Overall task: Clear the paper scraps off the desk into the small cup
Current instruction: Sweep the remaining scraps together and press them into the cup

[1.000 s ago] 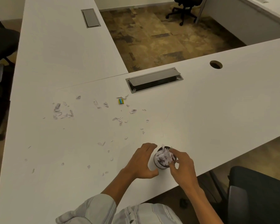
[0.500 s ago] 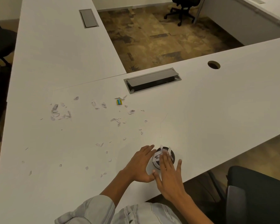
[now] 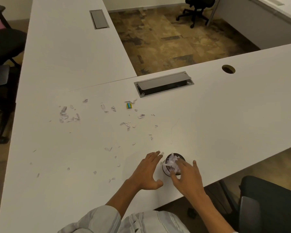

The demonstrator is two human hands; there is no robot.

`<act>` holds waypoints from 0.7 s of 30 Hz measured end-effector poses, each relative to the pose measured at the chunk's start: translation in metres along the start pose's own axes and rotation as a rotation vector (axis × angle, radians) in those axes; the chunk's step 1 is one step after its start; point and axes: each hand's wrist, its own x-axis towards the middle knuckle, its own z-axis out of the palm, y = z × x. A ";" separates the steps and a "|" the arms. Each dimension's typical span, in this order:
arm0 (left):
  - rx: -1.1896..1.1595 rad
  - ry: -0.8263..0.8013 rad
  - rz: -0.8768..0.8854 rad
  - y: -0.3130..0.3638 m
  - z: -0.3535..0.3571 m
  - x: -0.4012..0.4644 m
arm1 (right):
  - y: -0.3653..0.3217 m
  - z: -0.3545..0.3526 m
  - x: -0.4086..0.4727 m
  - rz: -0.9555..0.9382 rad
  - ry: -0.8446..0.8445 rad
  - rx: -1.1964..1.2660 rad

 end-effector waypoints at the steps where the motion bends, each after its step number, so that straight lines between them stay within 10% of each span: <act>1: -0.004 -0.001 -0.032 0.001 0.000 0.000 | 0.002 -0.006 -0.004 0.033 0.059 0.086; 10: -0.337 0.109 -0.274 0.016 0.010 0.021 | 0.011 -0.017 -0.032 0.240 0.181 0.334; 21: 0.054 0.131 -0.149 0.029 0.006 0.046 | 0.030 0.009 -0.067 0.362 0.101 0.358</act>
